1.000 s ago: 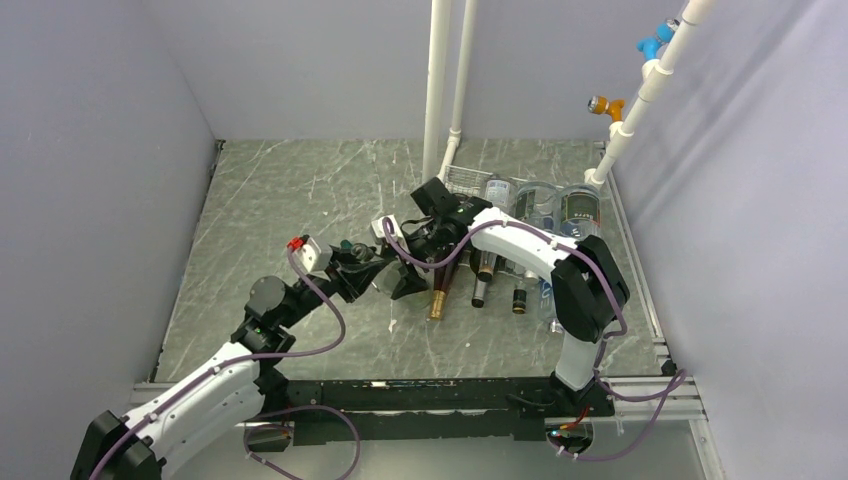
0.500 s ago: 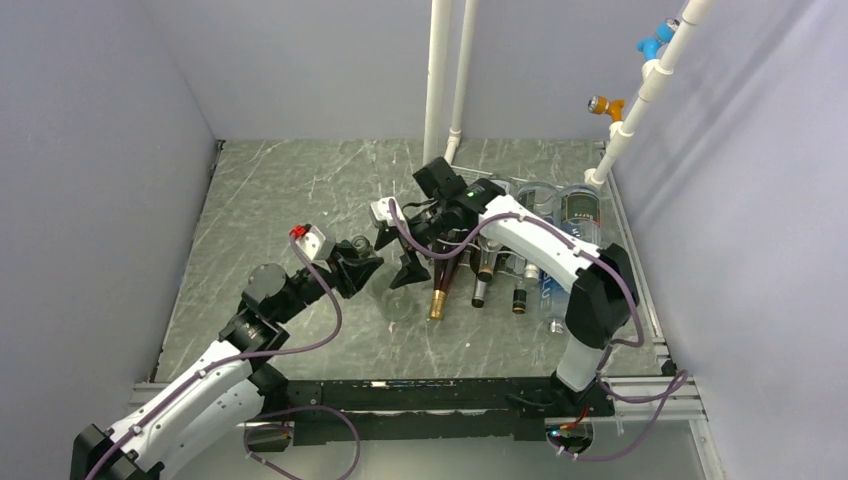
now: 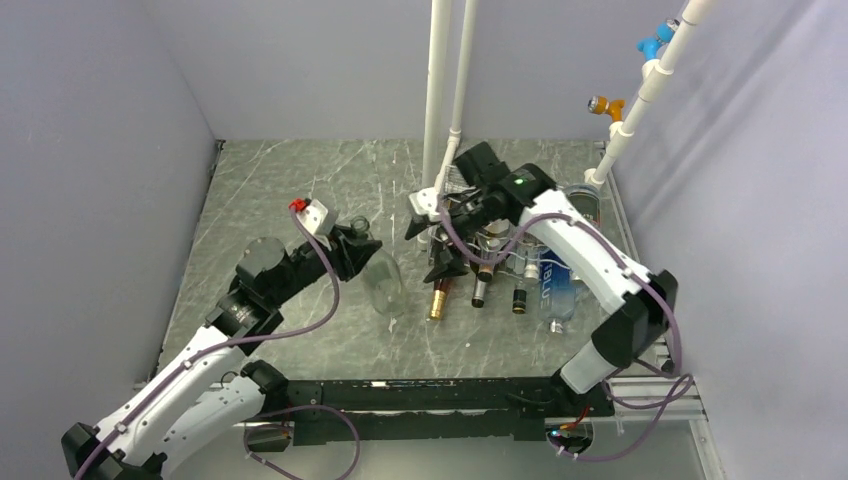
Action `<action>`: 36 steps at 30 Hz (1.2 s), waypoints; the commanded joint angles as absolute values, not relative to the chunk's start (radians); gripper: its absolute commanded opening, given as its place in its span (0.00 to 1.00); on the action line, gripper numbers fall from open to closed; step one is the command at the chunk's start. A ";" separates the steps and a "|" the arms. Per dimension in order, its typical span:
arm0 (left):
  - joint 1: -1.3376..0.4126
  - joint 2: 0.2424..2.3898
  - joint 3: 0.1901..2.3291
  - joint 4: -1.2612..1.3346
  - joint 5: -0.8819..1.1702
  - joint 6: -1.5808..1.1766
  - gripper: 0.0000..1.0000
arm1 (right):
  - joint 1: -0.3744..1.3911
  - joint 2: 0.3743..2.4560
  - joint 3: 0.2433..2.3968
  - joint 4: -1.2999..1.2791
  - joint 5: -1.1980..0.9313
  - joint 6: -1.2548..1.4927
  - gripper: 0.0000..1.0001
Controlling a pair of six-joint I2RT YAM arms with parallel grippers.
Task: Take the wine bottle off the wine rack
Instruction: Place the wine bottle at the corner of the board.
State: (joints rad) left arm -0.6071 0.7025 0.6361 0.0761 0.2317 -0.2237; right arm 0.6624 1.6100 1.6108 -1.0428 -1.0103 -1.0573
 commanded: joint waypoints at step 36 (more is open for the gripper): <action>0.086 1.397 1.348 0.395 0.142 -0.126 0.00 | 0.273 1.242 1.290 -0.812 -1.232 -0.899 0.99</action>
State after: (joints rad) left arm 0.0559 1.3834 1.2129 0.1150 0.1749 -0.1673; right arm 0.2752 1.2579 1.2922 -0.8398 -1.1923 -0.8890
